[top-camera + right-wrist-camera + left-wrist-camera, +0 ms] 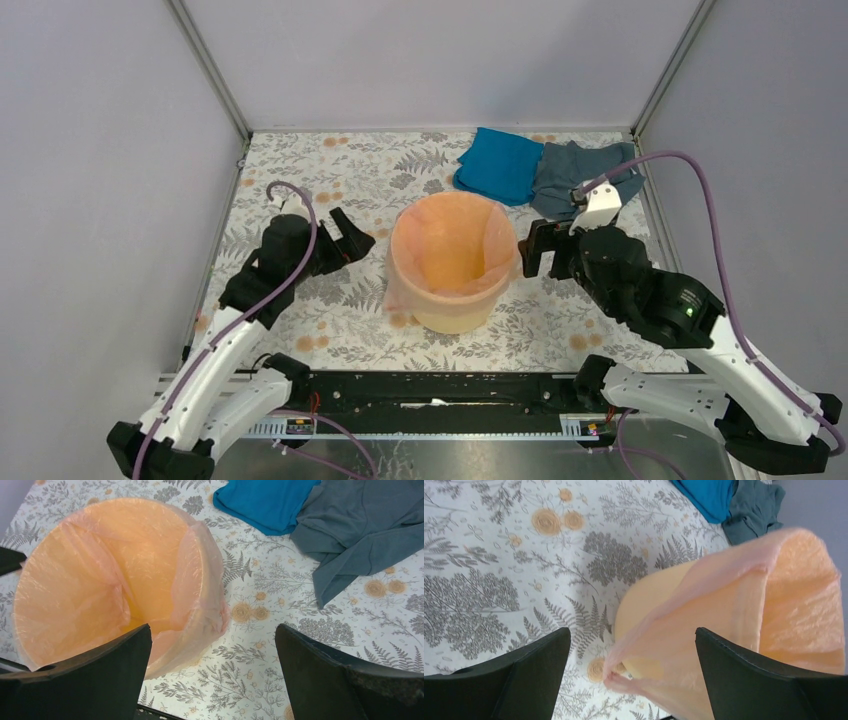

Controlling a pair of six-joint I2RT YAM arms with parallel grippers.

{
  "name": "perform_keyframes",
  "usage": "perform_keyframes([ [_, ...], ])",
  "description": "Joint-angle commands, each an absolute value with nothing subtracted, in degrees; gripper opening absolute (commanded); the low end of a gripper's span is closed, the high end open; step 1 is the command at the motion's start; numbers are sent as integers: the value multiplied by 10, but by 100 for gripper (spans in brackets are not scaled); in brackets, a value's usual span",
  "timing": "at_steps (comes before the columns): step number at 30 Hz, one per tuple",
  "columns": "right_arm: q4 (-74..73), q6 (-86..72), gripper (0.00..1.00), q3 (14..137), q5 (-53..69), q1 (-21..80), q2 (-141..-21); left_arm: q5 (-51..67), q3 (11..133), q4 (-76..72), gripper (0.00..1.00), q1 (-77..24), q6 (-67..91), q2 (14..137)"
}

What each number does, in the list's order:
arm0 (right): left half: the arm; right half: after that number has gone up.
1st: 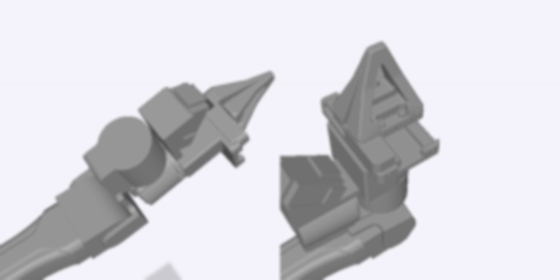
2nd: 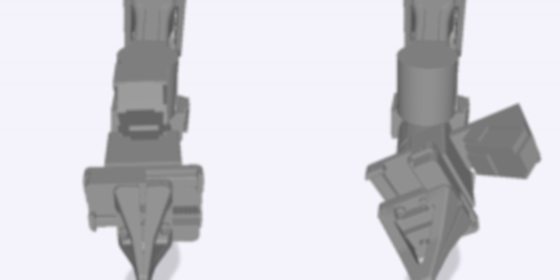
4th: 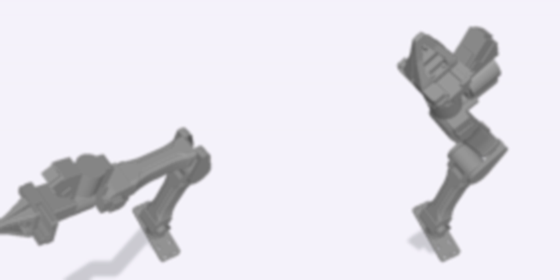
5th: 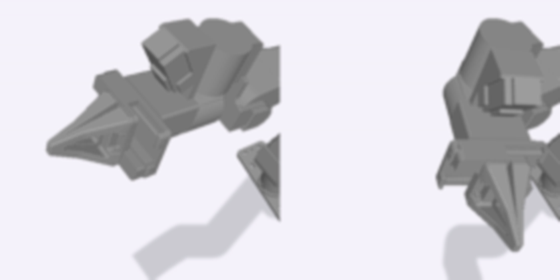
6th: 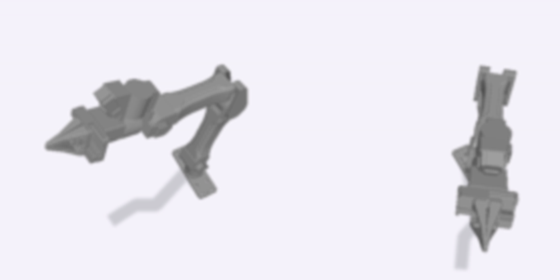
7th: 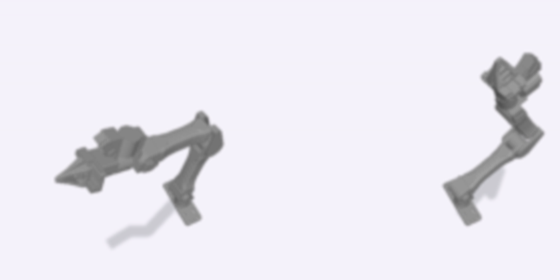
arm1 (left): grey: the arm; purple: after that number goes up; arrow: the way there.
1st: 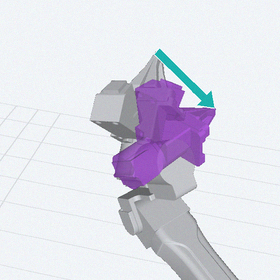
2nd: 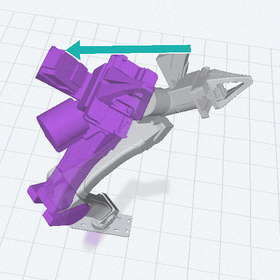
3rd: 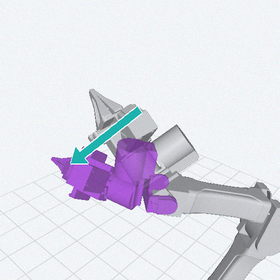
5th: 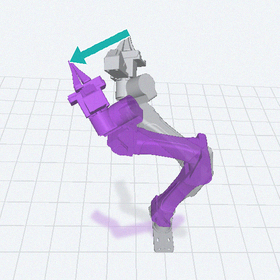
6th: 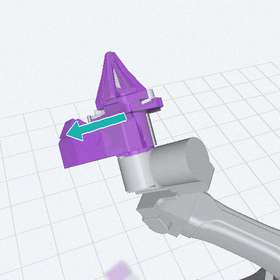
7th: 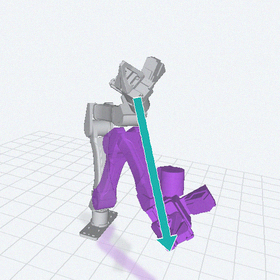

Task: Put the trash bags into the trash bin

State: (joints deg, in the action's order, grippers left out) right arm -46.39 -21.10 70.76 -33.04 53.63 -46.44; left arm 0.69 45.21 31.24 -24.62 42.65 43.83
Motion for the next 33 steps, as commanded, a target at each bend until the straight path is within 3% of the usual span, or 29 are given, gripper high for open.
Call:
perform_keyframes([
  [1,-418,-233,100,669,-307,538,-466,61,494,264,99,-210,396,471],
  [7,-347,-313,100,610,-235,538,-440,46,536,265,99,-207,379,460],
  [14,-283,-445,99,545,-233,538,-466,19,570,298,99,-207,349,413],
  [22,-118,-532,64,490,-203,538,-520,-18,587,334,99,-207,305,375],
  [33,53,-517,57,524,-286,538,-712,-13,578,343,99,-207,291,346],
])
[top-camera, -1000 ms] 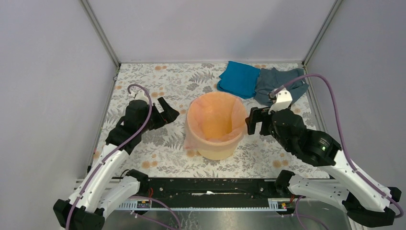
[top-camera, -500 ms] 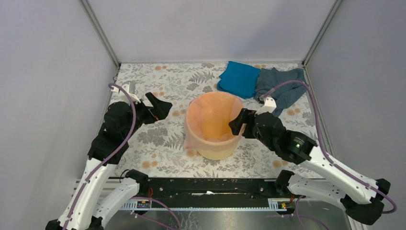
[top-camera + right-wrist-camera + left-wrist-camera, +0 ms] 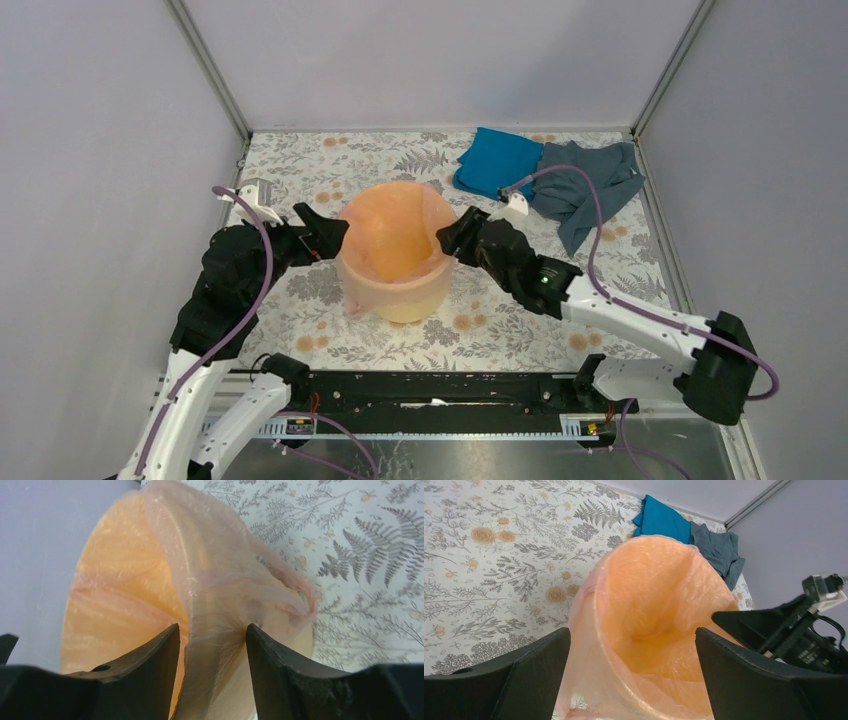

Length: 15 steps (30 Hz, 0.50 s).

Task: Put the trash bags into the trash bin

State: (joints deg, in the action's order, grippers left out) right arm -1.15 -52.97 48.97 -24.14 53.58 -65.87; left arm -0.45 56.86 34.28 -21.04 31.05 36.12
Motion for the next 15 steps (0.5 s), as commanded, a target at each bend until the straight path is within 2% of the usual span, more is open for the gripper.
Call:
perform_keyframes([
  [1,52,-509,57,535,-290,538,-725,-16,581,345,99,-207,285,343],
  [4,47,-480,58,561,-294,537,-744,-34,588,352,99,-207,263,337],
  [6,53,-453,63,573,-287,537,-742,-48,597,356,99,-207,253,338],
  [8,50,-425,74,586,-281,538,-732,-52,602,354,99,-208,250,339],
  [10,37,-383,92,605,-279,538,-730,-47,602,348,99,-207,250,342],
  [11,17,-368,98,622,-282,538,-732,-45,602,345,99,-207,252,345],
  [15,-86,-304,100,679,-284,537,-726,-40,610,342,99,-207,248,355],
])
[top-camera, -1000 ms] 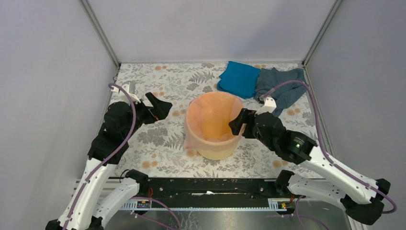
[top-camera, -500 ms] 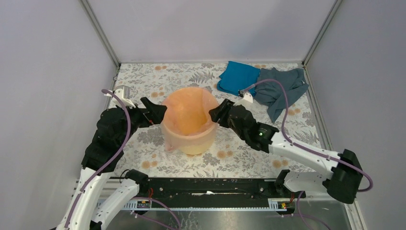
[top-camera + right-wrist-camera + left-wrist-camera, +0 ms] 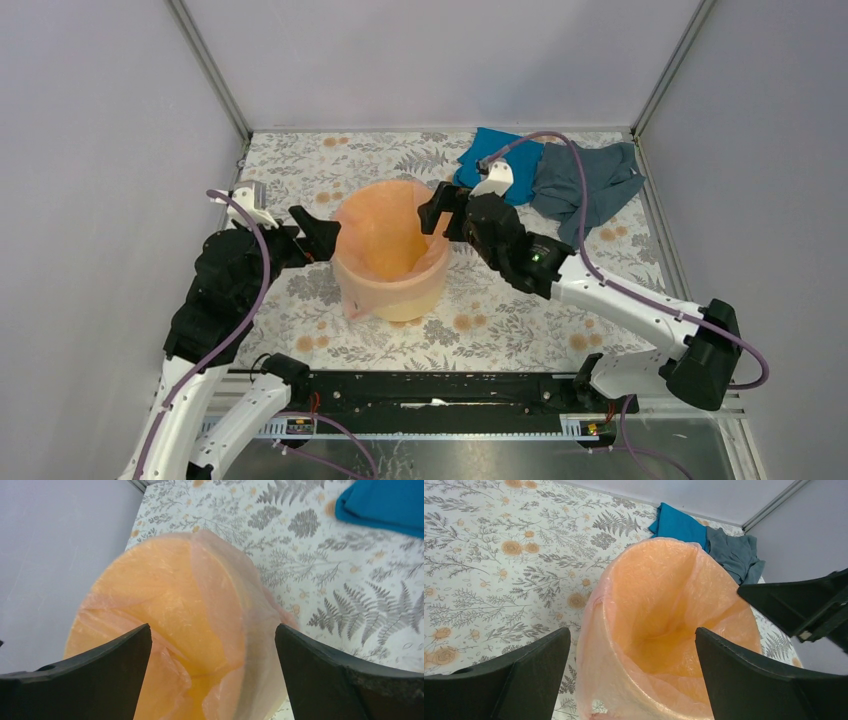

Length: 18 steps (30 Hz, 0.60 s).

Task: Put the trash bags into the trash bin

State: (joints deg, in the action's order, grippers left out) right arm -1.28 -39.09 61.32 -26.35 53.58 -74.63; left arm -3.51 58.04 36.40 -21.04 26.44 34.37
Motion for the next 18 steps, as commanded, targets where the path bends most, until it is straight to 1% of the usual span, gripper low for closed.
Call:
perform_keyframes([
  [1,-108,-290,100,691,-285,538,-720,-39,618,341,99,-207,243,357],
  [7,-245,-191,100,766,-276,538,-635,-6,719,337,99,-207,193,387],
  [12,-377,-157,100,895,-289,538,-577,47,784,288,99,-207,169,389],
  [14,-397,-147,100,931,-282,537,-550,51,783,250,99,-207,158,378],
  [18,-389,-126,100,968,-267,538,-494,52,789,185,99,-207,142,363],
])
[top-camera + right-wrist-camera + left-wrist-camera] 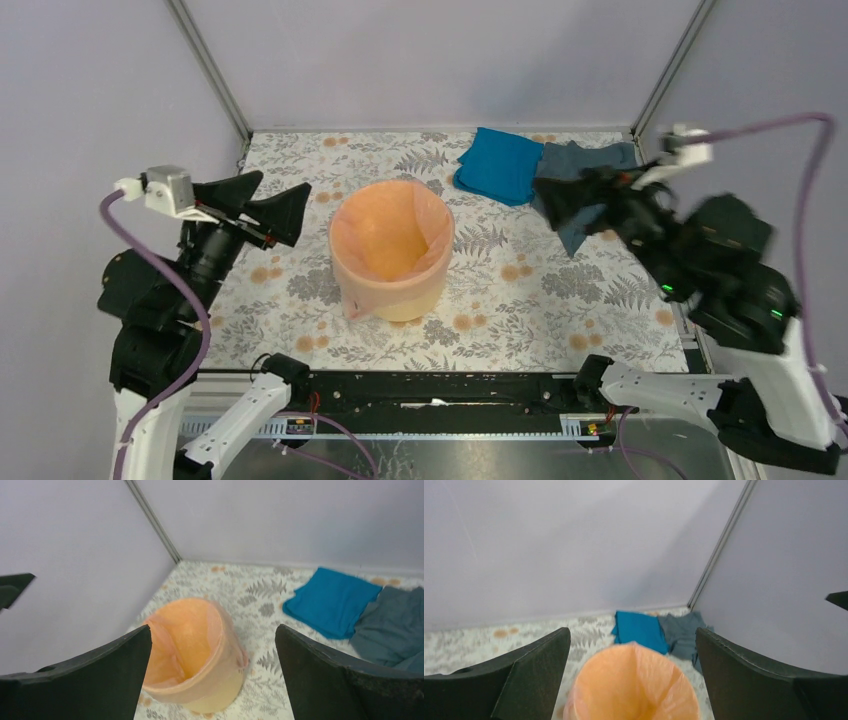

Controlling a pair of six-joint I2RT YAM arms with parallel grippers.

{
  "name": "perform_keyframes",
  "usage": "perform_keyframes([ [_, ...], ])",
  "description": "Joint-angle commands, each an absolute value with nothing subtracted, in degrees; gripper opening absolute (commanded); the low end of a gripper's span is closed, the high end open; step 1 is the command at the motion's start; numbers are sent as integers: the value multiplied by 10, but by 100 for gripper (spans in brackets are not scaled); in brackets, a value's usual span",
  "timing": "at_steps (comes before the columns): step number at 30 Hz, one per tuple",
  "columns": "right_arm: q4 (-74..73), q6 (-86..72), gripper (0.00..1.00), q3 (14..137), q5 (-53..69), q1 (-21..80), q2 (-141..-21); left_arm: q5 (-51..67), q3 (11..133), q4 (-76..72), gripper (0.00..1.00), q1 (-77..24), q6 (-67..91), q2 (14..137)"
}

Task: Put the trash bags into the trash bin

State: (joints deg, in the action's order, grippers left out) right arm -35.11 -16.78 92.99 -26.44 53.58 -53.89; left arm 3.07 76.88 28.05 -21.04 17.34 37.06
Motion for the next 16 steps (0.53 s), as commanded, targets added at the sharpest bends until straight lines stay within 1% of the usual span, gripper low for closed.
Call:
perform_keyframes([
  [1,-386,-124,100,975,-270,537,-485,56,793,176,99,-207,142,363],
  [5,-374,-116,100,988,-283,538,-460,61,809,167,99,-207,143,368],
  [12,-339,-112,100,965,-281,538,-449,57,811,177,99,-207,154,368],
  [14,-327,-111,100,951,-256,538,-446,56,815,182,99,-207,154,369],
  [16,-344,-121,100,974,-237,538,-469,57,822,186,99,-207,153,372],
])
